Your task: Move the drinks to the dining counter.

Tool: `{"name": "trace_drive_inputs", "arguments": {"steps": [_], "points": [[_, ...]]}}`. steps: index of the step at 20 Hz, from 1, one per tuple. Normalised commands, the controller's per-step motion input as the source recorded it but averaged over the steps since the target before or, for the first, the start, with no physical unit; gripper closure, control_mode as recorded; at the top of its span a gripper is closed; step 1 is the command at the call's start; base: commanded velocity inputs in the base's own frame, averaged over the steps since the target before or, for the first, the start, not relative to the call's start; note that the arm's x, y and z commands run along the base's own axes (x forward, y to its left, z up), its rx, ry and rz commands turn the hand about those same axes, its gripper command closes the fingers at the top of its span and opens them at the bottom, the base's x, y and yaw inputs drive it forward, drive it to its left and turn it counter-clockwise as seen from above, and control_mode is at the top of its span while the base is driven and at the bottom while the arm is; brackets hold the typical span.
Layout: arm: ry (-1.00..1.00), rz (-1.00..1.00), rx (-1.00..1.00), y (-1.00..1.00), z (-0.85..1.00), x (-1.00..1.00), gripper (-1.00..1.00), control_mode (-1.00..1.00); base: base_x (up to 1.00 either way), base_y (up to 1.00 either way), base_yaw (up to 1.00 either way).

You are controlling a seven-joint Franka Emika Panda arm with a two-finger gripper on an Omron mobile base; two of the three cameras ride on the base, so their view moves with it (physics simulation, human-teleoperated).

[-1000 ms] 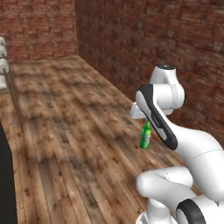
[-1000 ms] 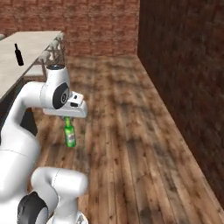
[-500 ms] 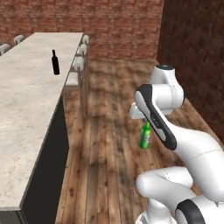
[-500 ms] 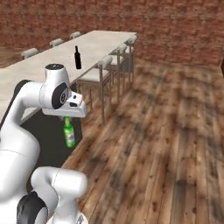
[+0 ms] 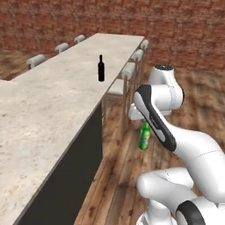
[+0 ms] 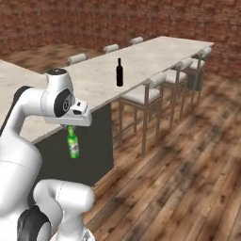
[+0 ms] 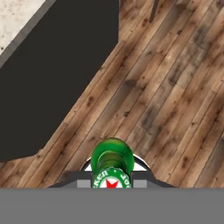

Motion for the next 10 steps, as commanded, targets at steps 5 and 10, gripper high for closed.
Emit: {"name": "trace_drive_inputs", "arguments": {"steps": [5, 10], "points": [[0.00, 0.00, 0.00, 0.00, 0.00, 0.00, 1.00, 1.00, 1.00, -0.74, 0.49], [0.00, 0.00, 0.00, 0.00, 0.00, 0.00, 1.00, 1.00, 0.91, -0.92, 0.43]]}}
